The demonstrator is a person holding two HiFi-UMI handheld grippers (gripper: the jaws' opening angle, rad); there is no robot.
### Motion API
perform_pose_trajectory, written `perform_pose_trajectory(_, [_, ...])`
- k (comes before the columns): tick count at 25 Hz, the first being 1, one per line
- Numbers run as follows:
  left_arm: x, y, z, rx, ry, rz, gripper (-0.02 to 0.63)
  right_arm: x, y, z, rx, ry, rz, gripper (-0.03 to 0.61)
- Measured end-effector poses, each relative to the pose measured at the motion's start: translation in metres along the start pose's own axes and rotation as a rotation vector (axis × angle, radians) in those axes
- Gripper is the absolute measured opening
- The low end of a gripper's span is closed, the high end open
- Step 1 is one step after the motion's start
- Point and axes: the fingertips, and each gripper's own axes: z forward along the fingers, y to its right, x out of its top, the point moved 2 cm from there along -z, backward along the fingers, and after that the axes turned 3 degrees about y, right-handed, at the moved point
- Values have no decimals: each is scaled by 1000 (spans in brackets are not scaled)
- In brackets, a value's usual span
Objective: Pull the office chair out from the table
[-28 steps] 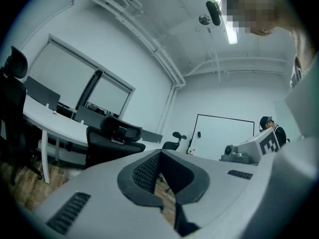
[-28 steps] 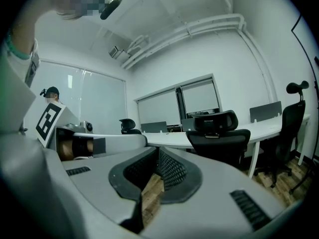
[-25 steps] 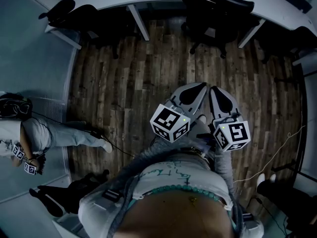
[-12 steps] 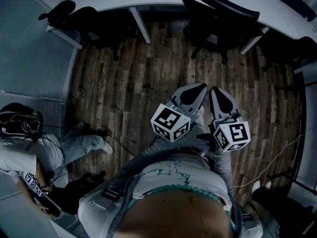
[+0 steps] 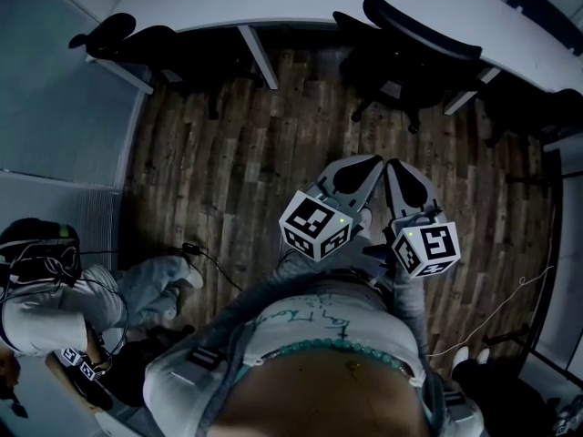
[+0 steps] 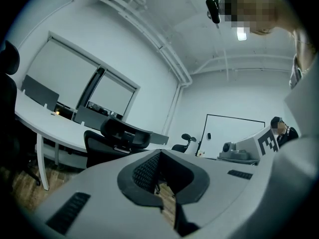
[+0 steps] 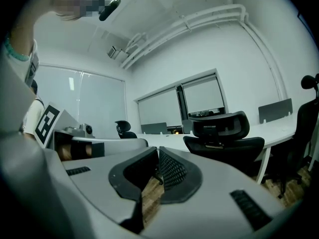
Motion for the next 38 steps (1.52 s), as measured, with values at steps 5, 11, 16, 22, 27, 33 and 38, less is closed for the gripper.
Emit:
perform_pose_trajectory(5, [4,-10,30,22,8,-5,12,8,26,17,29,-4,3,28])
perform_pose_trajectory(11, [4,-14,66,51,10,6,11,16,61,31,69,0,5,28])
perform_pose_trajectory(16, [7,-17,96,82,20,15,12,24,89,41,105,6,8,28])
perform_pose_trajectory(22, [8,-17,128,121,41,29,12,32,123,46,144,6,-2,28])
perform_pose_trajectory(27, [6,-16,140,160,52,37,12,33,143,44,154,8,-6,28])
perform_pose_trajectory(33, [5,-15,151,160,45,26,11,36,154,44,145,19,13,28])
perform_pose_trajectory(38, [5,-23,163,142,34,28,12,37,166,52,113,25,14,28])
